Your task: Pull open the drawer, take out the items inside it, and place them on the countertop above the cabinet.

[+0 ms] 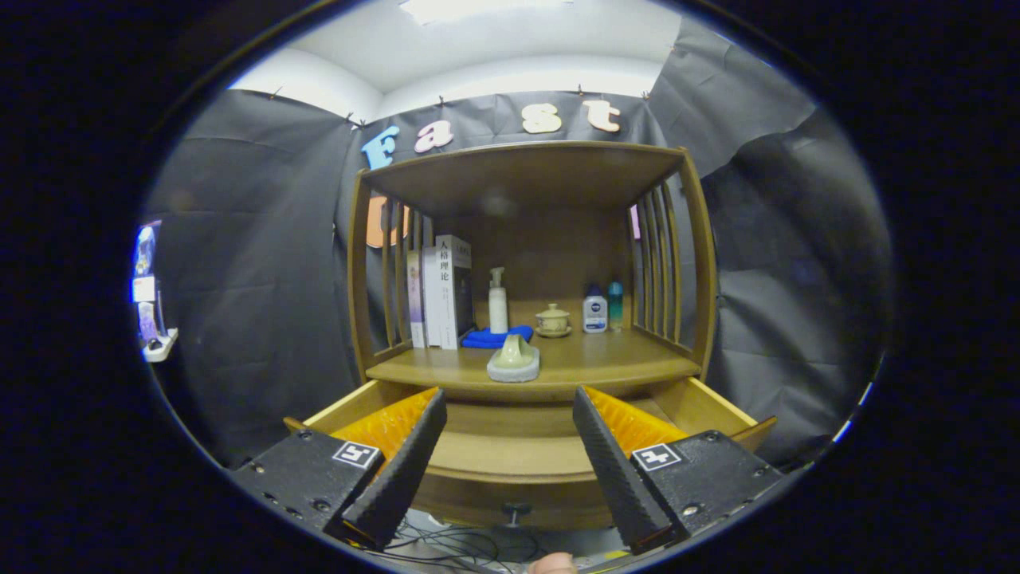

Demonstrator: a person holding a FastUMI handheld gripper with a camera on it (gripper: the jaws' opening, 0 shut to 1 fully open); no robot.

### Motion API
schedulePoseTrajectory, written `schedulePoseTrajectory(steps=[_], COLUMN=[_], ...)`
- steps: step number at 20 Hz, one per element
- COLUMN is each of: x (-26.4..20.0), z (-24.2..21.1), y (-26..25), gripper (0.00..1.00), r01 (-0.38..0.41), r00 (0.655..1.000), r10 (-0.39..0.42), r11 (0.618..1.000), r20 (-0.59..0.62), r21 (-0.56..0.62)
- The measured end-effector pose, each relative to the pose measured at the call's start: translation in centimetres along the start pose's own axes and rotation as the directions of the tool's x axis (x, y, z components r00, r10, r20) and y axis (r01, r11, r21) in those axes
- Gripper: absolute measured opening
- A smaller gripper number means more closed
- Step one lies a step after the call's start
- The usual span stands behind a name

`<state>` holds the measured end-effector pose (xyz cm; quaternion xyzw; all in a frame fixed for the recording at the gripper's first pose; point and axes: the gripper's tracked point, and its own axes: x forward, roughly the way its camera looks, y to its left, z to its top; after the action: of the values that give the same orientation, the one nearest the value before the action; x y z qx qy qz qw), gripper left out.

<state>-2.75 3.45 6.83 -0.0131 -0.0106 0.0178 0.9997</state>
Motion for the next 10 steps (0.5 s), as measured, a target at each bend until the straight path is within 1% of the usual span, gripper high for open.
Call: schedulePoseTrajectory(steps=[3,8,10], x=[-1.1,-1.8,-1.9], z=[-1.9,-6.0,-6.8], y=[0.0,-0.1,-0.6], gripper=[1.00,1.00,1.00], r01=[0.004,0.044,0.061], r00=[1.000,0.998,0.997], r10=[-0.004,-0.042,-0.059], r11=[1.000,0.999,0.998], r20=[-0.004,-0.052,-0.058], r21=[0.022,0.023,0.036])
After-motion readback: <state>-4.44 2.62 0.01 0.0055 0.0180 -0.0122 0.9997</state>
